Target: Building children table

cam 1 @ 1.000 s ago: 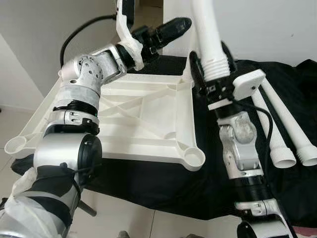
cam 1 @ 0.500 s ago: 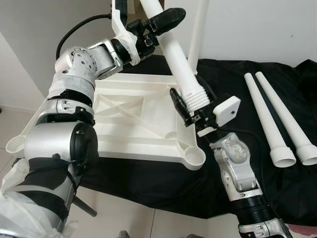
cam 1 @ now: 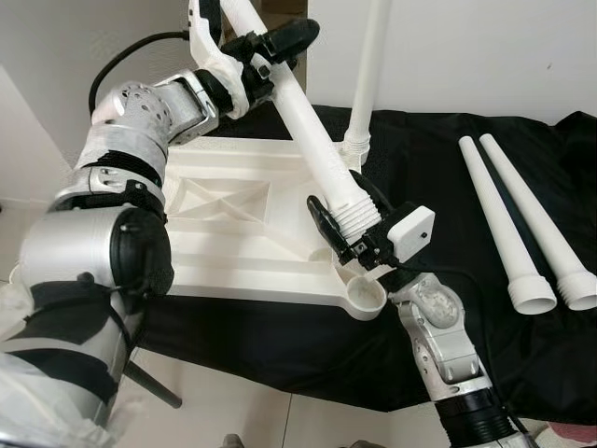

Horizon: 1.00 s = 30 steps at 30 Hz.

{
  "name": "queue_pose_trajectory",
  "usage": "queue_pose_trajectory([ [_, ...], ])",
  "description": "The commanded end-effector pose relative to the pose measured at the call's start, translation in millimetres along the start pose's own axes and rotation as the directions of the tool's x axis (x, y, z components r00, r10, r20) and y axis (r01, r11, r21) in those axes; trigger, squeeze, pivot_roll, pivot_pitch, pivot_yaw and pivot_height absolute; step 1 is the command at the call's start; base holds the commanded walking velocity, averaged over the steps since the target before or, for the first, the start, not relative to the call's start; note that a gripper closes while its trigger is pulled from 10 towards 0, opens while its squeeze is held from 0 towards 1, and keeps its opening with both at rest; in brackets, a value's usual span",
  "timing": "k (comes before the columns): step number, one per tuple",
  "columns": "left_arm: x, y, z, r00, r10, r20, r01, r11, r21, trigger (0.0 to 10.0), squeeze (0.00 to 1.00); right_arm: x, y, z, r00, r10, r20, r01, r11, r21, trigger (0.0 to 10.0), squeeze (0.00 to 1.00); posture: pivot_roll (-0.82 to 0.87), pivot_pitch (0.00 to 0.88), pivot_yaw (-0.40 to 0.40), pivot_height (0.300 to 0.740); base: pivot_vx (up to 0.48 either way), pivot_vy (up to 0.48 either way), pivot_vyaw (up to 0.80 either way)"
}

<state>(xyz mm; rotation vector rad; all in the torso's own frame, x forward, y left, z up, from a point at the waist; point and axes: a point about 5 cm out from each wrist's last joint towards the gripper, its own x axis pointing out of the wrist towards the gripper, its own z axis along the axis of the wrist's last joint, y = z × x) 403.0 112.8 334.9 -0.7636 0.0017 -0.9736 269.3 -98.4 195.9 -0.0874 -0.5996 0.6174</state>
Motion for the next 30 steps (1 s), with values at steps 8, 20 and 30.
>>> queue_pose_trajectory([
  [8,-2.9,-2.1,19.1,0.997,0.033,0.064,-0.036,0.998,0.047,0.0,0.00,-0.2,2.2,-3.3,0.999,0.028,-0.021,-0.028,1.000,0.008,10.0,0.00,-0.10,0.000,0.056,0.740,0.000,0.000,0.00],
  [20,-6.8,4.6,24.0,0.989,0.118,0.091,-0.124,0.990,0.068,10.0,0.00,-5.0,-7.1,-9.5,0.998,-0.052,-0.031,0.055,0.995,0.084,10.0,1.00,-0.09,0.000,0.045,0.740,0.000,0.000,0.00],
  [30,-12.7,8.6,34.6,0.973,0.178,0.150,-0.201,0.966,0.159,10.0,0.00,-11.9,-14.2,-23.8,0.983,-0.101,-0.152,0.117,0.988,0.098,10.0,0.00,-0.08,0.000,0.023,0.740,0.000,0.000,0.00],
])
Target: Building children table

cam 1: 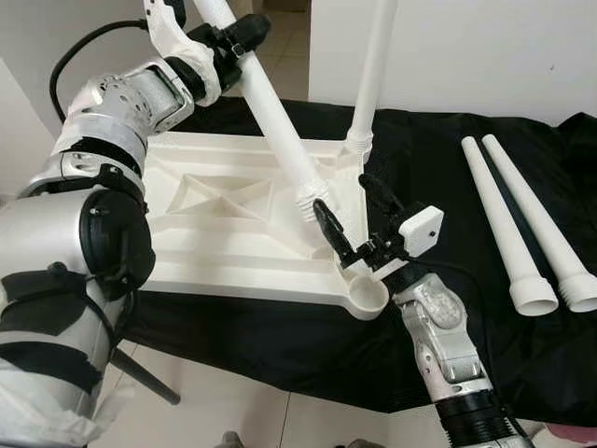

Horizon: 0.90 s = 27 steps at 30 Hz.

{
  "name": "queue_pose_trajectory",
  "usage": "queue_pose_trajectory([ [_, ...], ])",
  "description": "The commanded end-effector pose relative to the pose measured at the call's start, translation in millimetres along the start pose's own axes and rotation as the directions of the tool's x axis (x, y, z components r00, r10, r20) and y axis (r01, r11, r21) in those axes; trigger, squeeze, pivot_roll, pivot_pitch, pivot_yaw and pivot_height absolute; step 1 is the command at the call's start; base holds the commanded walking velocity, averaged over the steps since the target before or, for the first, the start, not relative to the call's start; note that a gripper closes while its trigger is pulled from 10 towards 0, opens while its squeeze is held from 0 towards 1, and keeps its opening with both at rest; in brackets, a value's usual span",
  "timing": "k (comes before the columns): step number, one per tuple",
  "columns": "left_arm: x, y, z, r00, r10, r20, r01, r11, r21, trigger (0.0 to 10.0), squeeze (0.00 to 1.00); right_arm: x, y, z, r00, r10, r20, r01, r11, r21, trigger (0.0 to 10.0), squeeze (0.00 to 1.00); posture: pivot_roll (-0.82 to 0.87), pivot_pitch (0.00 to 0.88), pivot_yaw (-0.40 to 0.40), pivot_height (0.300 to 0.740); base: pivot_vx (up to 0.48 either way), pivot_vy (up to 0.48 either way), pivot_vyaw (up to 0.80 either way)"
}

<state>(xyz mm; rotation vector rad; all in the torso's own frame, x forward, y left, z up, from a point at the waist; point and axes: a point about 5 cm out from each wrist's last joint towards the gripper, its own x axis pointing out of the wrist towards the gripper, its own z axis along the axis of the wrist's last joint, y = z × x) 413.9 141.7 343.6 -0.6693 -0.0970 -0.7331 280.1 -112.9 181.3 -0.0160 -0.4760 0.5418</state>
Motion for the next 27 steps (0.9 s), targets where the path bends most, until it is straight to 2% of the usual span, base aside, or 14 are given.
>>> queue_pose_trajectory([
  [1,0.2,-2.1,9.3,0.999,0.008,0.034,-0.010,0.997,0.079,10.0,0.00,-1.4,0.5,-11.7,0.996,0.009,-0.086,-0.009,1.000,0.001,10.0,0.00,-0.08,0.000,0.020,0.740,0.000,0.000,0.00],
  [3,2.5,-3.3,7.3,0.999,0.010,0.044,-0.016,0.988,0.152,10.0,0.00,0.7,3.2,-20.0,0.988,0.046,-0.151,-0.051,0.998,-0.032,10.0,0.00,-0.08,0.000,0.017,0.740,0.000,0.000,0.00],
  [7,5.9,-5.9,3.4,0.999,0.004,0.043,-0.013,0.978,0.209,10.0,0.00,3.0,4.0,-24.6,0.980,0.053,-0.190,-0.061,0.997,-0.038,10.0,0.00,-0.08,0.000,0.012,0.740,0.000,0.000,0.00],
  [9,11.1,-10.6,-3.8,0.999,-0.006,0.043,-0.008,0.952,0.306,10.0,0.00,6.9,9.1,-26.2,0.968,0.089,-0.234,-0.101,0.994,-0.038,10.0,0.00,-0.08,0.000,0.007,0.740,0.000,0.000,0.00],
  [10,11.1,-10.6,-3.8,0.999,-0.006,0.043,-0.008,0.952,0.306,10.0,0.00,6.9,9.1,-26.2,0.968,0.089,-0.234,-0.101,0.994,-0.038,10.0,0.00,-0.08,0.000,0.007,0.740,0.000,0.000,0.00],
  [12,14.4,-15.4,-8.5,0.998,-0.033,0.048,0.014,0.934,0.357,10.0,0.00,9.5,13.4,-25.9,0.959,0.133,-0.249,-0.136,0.991,0.007,10.0,0.00,-0.07,0.000,0.004,0.740,0.000,0.000,0.00],
  [13,16.1,-17.9,-11.8,0.998,-0.044,0.042,0.024,0.919,0.393,10.0,0.00,11.9,13.4,-23.8,0.961,0.136,-0.242,-0.131,0.991,0.034,10.0,0.00,-0.07,0.000,0.003,0.740,0.000,0.000,0.00],
  [15,20.3,-25.3,-19.7,0.996,-0.076,0.035,0.052,0.887,0.458,10.0,0.00,19.8,7.9,-18.3,0.968,0.100,-0.232,-0.095,0.995,0.032,10.0,0.00,-0.07,0.000,0.000,0.740,0.000,0.000,0.00],
  [16,20.3,-25.3,-19.7,0.996,-0.076,0.035,0.052,0.887,0.458,10.0,0.00,19.8,7.9,-18.3,0.968,0.100,-0.232,-0.095,0.995,0.032,10.0,0.00,-0.07,0.000,0.000,0.740,0.000,0.000,0.00],
  [18,24.2,-33.1,-28.1,0.994,-0.106,0.024,0.079,0.858,0.508,10.0,0.00,29.0,-0.8,-13.1,0.972,0.046,-0.231,-0.043,0.999,0.022,10.0,0.00,-0.07,0.000,-0.003,0.740,0.000,0.000,0.00],
  [19,24.2,-33.1,-28.1,0.994,-0.106,0.024,0.079,0.858,0.508,10.0,0.00,29.0,-0.8,-13.1,0.972,0.046,-0.231,-0.043,0.999,0.022,10.0,0.00,-0.07,0.000,-0.003,0.740,0.000,0.000,0.00],
  [21,26.7,-39.8,-33.3,0.992,-0.129,0.019,0.097,0.833,0.545,10.0,0.00,36.6,-7.3,-9.5,0.972,0.005,-0.233,-0.002,1.000,0.014,10.0,0.00,-0.06,0.000,-0.008,0.740,0.000,0.000,0.00],
  [27,30.0,-50.0,-43.2,0.987,-0.159,0.020,0.118,0.803,0.584,10.0,0.00,51.1,-14.2,-3.8,0.973,-0.046,-0.227,0.037,0.998,-0.044,10.0,0.00,-0.06,0.000,-0.013,0.740,0.000,0.000,0.00],
])
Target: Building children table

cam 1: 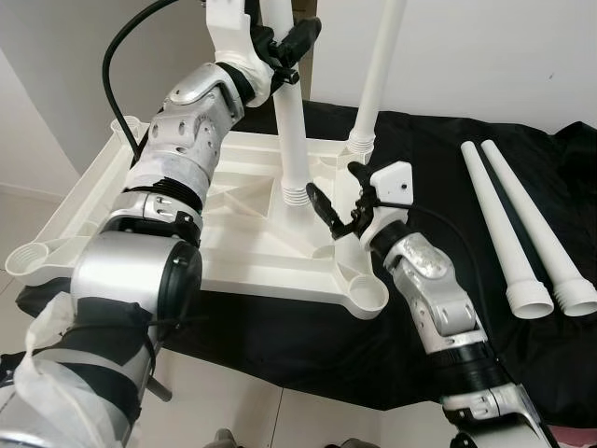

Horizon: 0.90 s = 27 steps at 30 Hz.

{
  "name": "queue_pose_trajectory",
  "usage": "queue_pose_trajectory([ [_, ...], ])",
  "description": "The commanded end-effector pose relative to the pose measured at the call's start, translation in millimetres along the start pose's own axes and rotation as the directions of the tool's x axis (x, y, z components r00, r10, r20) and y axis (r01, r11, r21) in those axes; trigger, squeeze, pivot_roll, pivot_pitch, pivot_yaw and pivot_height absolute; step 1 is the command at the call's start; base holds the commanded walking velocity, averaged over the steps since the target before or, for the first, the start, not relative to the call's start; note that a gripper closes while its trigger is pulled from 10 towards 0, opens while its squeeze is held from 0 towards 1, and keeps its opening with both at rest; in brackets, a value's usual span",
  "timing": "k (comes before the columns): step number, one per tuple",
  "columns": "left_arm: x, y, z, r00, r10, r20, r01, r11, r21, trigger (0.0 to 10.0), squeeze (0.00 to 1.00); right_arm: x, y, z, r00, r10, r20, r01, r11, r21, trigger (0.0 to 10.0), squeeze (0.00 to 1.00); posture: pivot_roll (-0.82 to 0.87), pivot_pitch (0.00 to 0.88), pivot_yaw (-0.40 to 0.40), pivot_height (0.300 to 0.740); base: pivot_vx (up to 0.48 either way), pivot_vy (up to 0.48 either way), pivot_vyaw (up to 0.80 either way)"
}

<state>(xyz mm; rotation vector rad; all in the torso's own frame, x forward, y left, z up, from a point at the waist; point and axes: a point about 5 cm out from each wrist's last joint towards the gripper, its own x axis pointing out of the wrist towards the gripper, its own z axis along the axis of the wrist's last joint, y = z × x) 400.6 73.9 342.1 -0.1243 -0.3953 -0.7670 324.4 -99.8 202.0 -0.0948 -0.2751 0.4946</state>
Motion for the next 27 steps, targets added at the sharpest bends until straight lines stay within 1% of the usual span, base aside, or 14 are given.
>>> queue_pose_trajectory([
  [1,1.4,-4.0,3.0,1.000,-0.012,0.013,0.011,0.999,0.037,10.0,0.00,2.6,-0.7,-0.9,1.000,-0.010,-0.016,0.010,1.000,-0.008,10.0,0.00,-0.06,0.000,-0.013,0.740,0.000,0.000,0.00],
  [3,1.7,-6.4,2.2,1.000,-0.017,0.017,0.016,0.999,0.050,10.0,0.00,4.0,-1.1,0.3,1.000,-0.013,-0.019,0.013,1.000,-0.017,10.0,0.00,-0.06,0.000,-0.014,0.740,0.000,0.000,0.00],
  [7,5.2,-26.7,-2.4,0.998,-0.052,0.032,0.049,0.996,0.074,10.0,0.00,14.0,0.5,2.4,0.999,-0.012,-0.043,0.011,1.000,-0.029,10.0,0.00,-0.05,0.000,-0.017,0.740,0.000,0.000,0.00],
  [8,5.2,-26.7,-2.4,0.998,-0.052,0.032,0.049,0.996,0.074,10.0,0.00,14.0,0.5,2.4,0.999,-0.012,-0.043,0.011,1.000,-0.029,10.0,0.00,-0.05,0.000,-0.017,0.740,0.000,0.000,0.00],
  [10,6.7,-33.3,-3.5,0.998,-0.060,0.036,0.058,0.995,0.079,10.0,0.00,16.9,1.1,3.0,0.999,-0.007,-0.048,0.005,0.999,-0.037,10.0,0.00,-0.05,0.000,-0.016,0.740,0.000,0.000,0.00],
  [12,9.0,-39.6,-2.6,0.997,-0.067,0.045,0.063,0.995,0.078,10.0,0.00,19.6,1.5,2.8,0.999,0.000,-0.053,-0.002,0.999,-0.044,10.0,0.00,-0.05,0.000,-0.018,0.740,0.000,0.000,0.00],
  [14,10.1,-42.6,-1.8,0.996,-0.070,0.051,0.066,0.995,0.077,10.0,0.00,20.8,1.6,2.5,0.998,0.003,-0.055,-0.005,0.999,-0.044,10.0,0.00,-0.05,0.000,-0.018,0.740,0.000,0.000,0.00],
  [16,12.2,-47.6,-0.8,0.995,-0.073,0.061,0.070,0.996,0.055,10.0,0.00,22.9,1.6,2.0,0.998,0.005,-0.059,-0.008,0.998,-0.055,10.0,0.00,-0.05,0.000,-0.018,0.740,0.000,0.000,0.00],
  [17,13.1,-52.1,-1.2,0.995,-0.080,0.065,0.077,0.996,0.051,10.0,0.00,25.2,0.5,1.8,0.998,-0.001,-0.061,-0.004,0.997,-0.076,10.0,0.00,-0.05,0.000,-0.018,0.740,0.000,0.000,0.00],
  [18,13.1,-52.1,-1.2,0.995,-0.080,0.065,0.077,0.996,0.051,10.0,0.00,25.2,0.5,1.8,0.998,-0.001,-0.061,-0.004,0.997,-0.076,10.0,0.00,-0.05,0.000,-0.018,0.740,0.000,0.000,0.00],
  [20,13.5,-58.9,-1.8,0.994,-0.087,0.068,0.084,0.995,0.048,10.0,0.00,28.3,-1.6,1.8,0.998,-0.012,-0.064,0.005,0.995,-0.103,10.0,0.00,-0.06,0.000,-0.015,0.740,0.000,0.000,0.00],
  [21,13.8,-68.0,-1.7,0.992,-0.106,0.070,0.102,0.993,0.060,10.0,0.00,33.0,-5.2,3.0,0.998,-0.027,-0.064,0.019,0.991,-0.129,10.0,0.00,-0.06,0.000,-0.015,0.740,0.000,0.000,0.00],
  [27,13.7,-75.6,0.1,0.991,-0.111,0.078,0.107,0.993,0.052,10.0,0.00,38.7,-8.3,5.7,0.997,-0.048,-0.056,0.039,0.988,-0.150,10.0,0.00,-0.05,0.000,-0.018,0.740,0.000,0.000,0.00],
])
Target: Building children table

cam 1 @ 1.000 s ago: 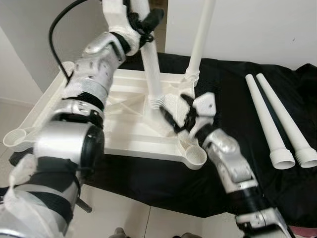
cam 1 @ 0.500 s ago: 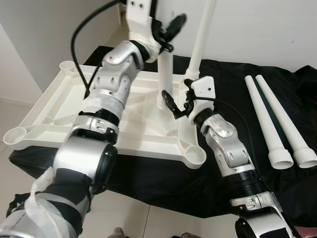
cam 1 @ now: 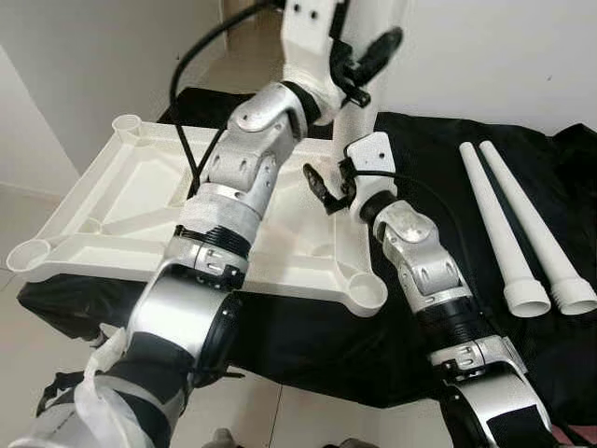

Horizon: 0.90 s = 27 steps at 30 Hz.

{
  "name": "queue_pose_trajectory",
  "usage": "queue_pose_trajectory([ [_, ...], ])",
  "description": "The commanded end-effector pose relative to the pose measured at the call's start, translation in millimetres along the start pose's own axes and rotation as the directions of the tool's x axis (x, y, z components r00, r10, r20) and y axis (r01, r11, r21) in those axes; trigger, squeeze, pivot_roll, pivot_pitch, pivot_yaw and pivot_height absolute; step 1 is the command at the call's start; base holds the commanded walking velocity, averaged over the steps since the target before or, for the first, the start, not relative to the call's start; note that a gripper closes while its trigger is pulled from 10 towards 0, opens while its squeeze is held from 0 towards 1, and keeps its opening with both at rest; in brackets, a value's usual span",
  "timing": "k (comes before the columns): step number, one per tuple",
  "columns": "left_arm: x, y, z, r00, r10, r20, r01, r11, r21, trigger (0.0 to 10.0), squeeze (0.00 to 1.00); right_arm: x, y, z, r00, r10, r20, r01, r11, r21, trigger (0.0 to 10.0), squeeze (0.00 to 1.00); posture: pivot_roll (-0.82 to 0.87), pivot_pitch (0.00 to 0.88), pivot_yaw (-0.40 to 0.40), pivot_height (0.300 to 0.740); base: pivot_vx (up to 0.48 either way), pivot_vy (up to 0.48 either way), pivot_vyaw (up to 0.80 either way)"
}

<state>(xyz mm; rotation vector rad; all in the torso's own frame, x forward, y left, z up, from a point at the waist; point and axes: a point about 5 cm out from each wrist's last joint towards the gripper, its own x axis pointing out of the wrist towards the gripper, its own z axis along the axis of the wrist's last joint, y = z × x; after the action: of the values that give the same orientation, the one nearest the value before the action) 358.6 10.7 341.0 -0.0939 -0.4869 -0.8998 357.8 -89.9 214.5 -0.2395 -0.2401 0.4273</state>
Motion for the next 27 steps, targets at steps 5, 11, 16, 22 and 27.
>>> queue_pose_trajectory([
  [5,1.6,-4.3,4.7,0.999,0.037,0.004,-0.037,0.999,0.032,10.0,0.00,7.2,0.8,8.2,1.000,-0.001,0.030,0.002,1.000,-0.015,10.0,0.00,-0.05,0.000,-0.024,0.740,0.000,0.000,0.00],
  [11,1.0,-5.9,5.4,0.999,0.038,0.004,-0.038,0.999,0.032,10.0,0.00,7.7,0.6,7.5,1.000,-0.005,0.030,0.005,1.000,-0.012,4.2,0.00,-0.05,0.000,-0.025,0.740,0.000,0.000,0.00],
  [16,0.3,-8.8,6.2,0.999,0.040,0.002,-0.040,0.999,0.032,10.0,0.00,7.9,0.1,6.2,0.999,-0.015,0.031,0.015,1.000,0.005,0.0,0.00,-0.05,0.000,-0.027,0.740,0.000,0.000,0.00],
  [22,0.4,-11.2,6.4,0.999,0.033,-0.001,-0.033,0.999,0.033,10.0,0.00,6.9,-5.4,3.8,0.996,-0.092,0.010,0.091,0.993,0.077,0.0,0.00,-0.05,0.000,-0.025,0.740,0.000,0.000,0.00],
  [27,0.5,-13.5,6.3,1.000,0.013,0.001,-0.013,1.000,0.004,10.0,0.00,6.4,-13.4,4.6,0.985,-0.174,0.000,0.172,0.976,0.137,10.0,0.00,-0.05,0.000,-0.022,0.740,0.000,0.000,0.00],
])
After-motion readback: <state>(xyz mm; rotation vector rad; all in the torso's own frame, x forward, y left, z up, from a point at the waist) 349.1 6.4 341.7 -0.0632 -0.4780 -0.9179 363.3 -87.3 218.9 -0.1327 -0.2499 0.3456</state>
